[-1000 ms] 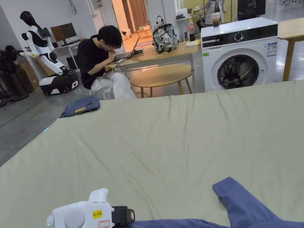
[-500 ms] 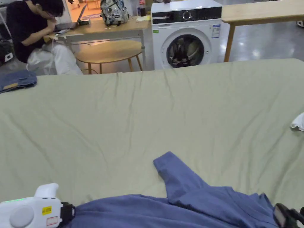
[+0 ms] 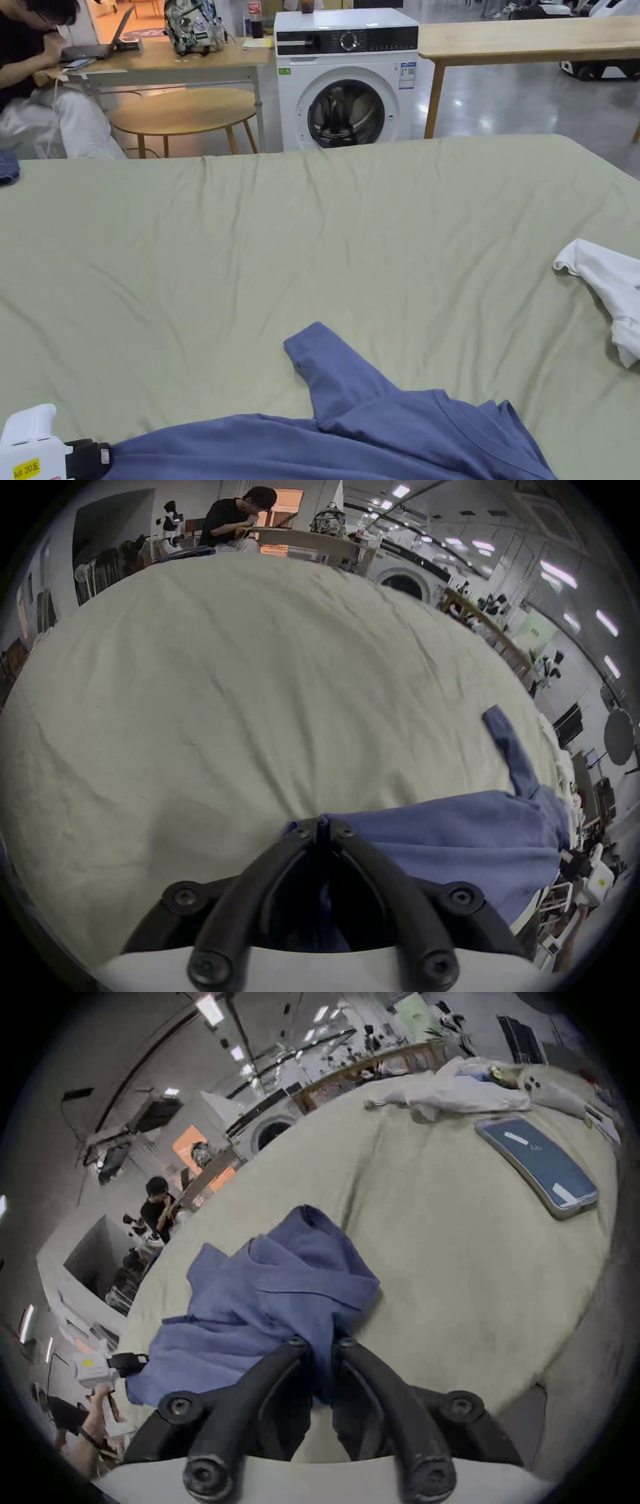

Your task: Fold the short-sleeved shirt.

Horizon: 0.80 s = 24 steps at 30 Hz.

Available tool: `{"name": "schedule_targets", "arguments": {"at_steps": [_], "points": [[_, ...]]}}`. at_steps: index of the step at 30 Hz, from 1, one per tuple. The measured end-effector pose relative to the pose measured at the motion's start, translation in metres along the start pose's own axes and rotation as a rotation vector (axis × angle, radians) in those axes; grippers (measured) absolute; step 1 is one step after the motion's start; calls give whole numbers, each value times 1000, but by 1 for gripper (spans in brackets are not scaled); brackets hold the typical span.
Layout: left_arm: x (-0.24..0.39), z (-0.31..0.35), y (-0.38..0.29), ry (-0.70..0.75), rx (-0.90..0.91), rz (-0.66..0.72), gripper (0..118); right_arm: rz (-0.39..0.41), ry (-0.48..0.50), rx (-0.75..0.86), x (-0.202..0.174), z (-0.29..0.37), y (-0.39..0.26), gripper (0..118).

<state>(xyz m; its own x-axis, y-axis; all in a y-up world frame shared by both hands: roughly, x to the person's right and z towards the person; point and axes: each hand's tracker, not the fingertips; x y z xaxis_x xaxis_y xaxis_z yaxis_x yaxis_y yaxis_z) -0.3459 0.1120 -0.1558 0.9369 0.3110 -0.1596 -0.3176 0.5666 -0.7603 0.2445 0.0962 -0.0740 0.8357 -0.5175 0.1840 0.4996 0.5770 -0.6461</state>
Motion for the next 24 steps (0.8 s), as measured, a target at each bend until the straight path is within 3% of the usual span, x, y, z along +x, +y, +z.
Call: {"name": "schedule_targets", "arguments": {"at_steps": [4,9,11,13,18,24], "points": [[-1,51,-3,-93,240,41,0,112,69,84,-26,32,22,6],[47,140,33,-111,406,-140,0,261,154,168,-77,46,69,6],[36,156,54,-139,504,-165,0,313,173,198,-101,52,94,6],[41,184,67,-170,597,-161,0,341,224,249,-124,61,120,6],[44,218,117,-167,748,-199,0,447,236,379,-179,79,189,6],[53,244,191,-185,820,-165,0,489,244,414,-238,75,279,6]]}}
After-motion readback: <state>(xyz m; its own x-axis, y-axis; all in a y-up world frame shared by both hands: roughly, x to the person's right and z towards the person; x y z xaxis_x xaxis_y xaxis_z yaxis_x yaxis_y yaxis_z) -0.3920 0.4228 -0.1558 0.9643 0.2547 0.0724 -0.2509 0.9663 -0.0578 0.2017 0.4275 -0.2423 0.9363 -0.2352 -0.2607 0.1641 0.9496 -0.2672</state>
